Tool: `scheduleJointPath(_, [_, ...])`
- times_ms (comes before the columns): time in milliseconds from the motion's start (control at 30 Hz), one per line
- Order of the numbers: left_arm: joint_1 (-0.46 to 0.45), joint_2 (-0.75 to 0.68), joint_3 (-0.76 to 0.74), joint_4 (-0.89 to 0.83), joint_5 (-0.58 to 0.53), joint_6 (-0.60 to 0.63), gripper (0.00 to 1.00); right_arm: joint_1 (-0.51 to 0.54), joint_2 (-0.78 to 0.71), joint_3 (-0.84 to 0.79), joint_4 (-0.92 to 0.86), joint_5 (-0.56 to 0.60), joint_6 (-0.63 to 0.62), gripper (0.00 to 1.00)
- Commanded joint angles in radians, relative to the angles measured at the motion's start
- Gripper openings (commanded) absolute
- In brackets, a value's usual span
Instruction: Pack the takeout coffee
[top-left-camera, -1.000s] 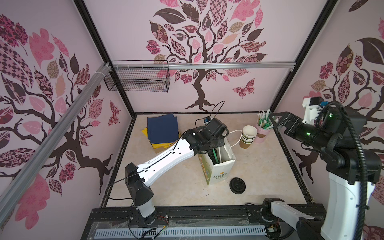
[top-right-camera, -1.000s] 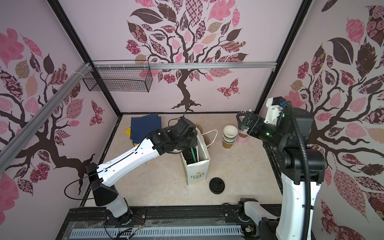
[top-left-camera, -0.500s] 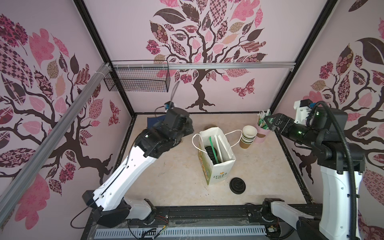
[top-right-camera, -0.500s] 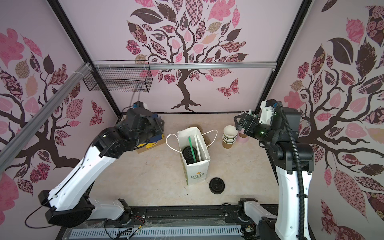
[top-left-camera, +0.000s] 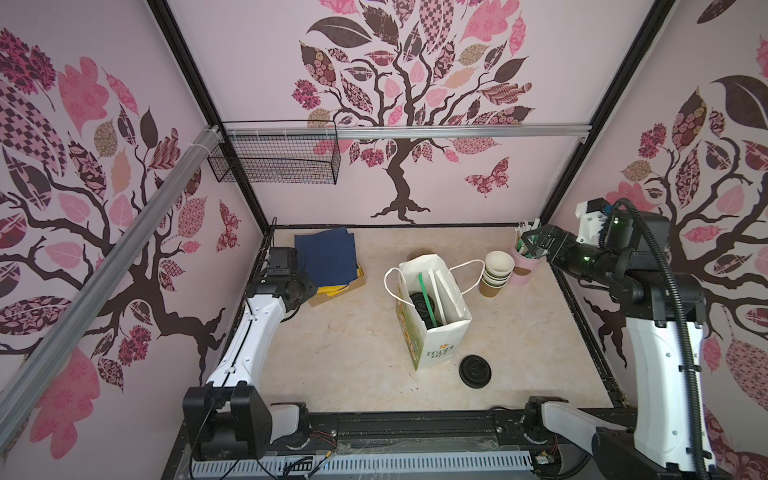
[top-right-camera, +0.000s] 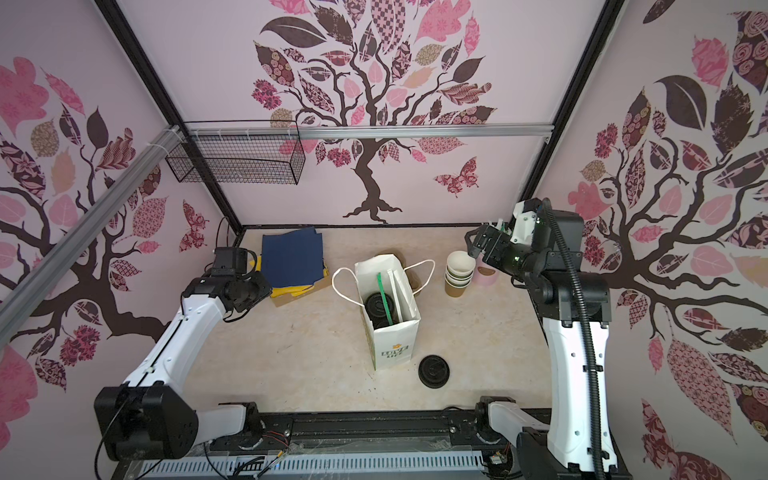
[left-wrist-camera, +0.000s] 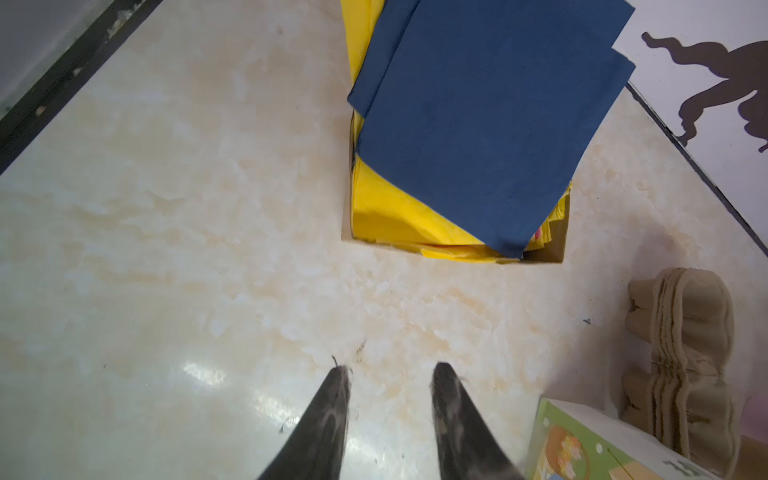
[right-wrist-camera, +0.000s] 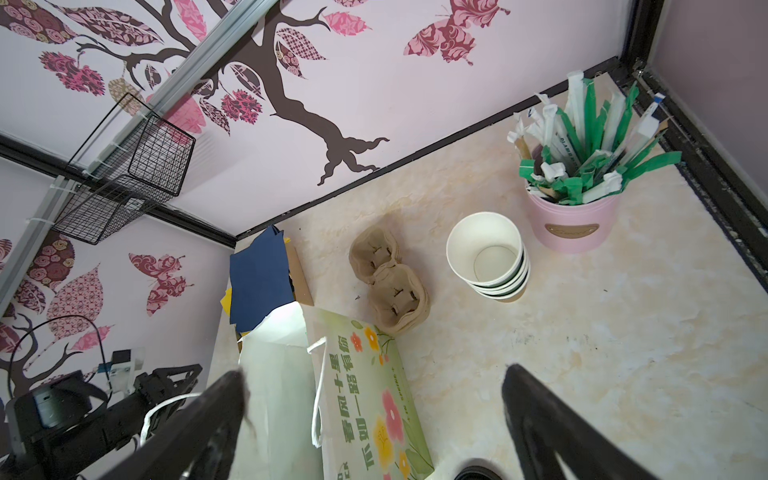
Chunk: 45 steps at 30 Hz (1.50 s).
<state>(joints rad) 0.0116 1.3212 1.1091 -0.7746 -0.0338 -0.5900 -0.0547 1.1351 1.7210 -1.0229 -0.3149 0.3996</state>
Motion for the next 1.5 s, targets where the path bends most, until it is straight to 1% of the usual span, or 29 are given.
scheduleJointPath(0, [0.020, 0.145, 0.090, 0.127, 0.025, 0.160, 0.34, -0.002, 0.020, 0.020, 0.013, 0.002, -0.007, 0.98])
scheduleJointPath(67, [0.030, 0.235, 0.159, 0.131, 0.005, 0.209, 0.31, -0.002, 0.033, 0.033, 0.012, 0.001, -0.008, 0.98])
scheduleJointPath(167, [0.052, 0.360, 0.254, 0.132, -0.015, 0.268, 0.31, -0.002, 0.044, 0.051, 0.007, 0.011, -0.014, 0.98])
scheduleJointPath(300, [0.065, 0.500, 0.367, 0.125, -0.021, 0.323, 0.38, -0.002, 0.049, 0.061, -0.009, 0.035, -0.030, 0.98])
scheduleJointPath(400, [0.074, 0.576, 0.426, 0.131, -0.024, 0.335, 0.40, -0.002, 0.056, 0.067, -0.012, 0.042, -0.031, 0.98])
scheduleJointPath(633, [0.096, 0.688, 0.507, 0.107, -0.042, 0.368, 0.45, -0.002, 0.077, 0.069, -0.008, 0.050, -0.029, 0.98])
scheduleJointPath(833, [0.103, 0.711, 0.521, 0.108, -0.062, 0.386, 0.49, -0.002, 0.092, 0.069, -0.003, 0.040, -0.026, 0.97])
scheduleJointPath(1000, [0.105, 0.745, 0.536, 0.088, -0.022, 0.384, 0.49, -0.002, 0.095, 0.062, 0.000, 0.040, -0.026, 0.97])
scheduleJointPath(1100, [0.105, 0.748, 0.535, 0.086, 0.003, 0.383, 0.47, -0.002, 0.094, 0.064, -0.002, 0.043, -0.028, 0.97])
scheduleJointPath(1200, [0.104, 0.759, 0.545, 0.080, 0.010, 0.389, 0.42, -0.002, 0.092, 0.066, -0.002, 0.046, -0.027, 0.97])
scheduleJointPath(1267, [0.105, 0.768, 0.558, 0.066, 0.012, 0.394, 0.37, -0.003, 0.091, 0.066, -0.003, 0.047, -0.027, 0.97])
scheduleJointPath(1467, [0.105, 0.767, 0.571, 0.058, 0.017, 0.397, 0.16, -0.003, 0.082, 0.070, -0.008, 0.057, -0.030, 0.97])
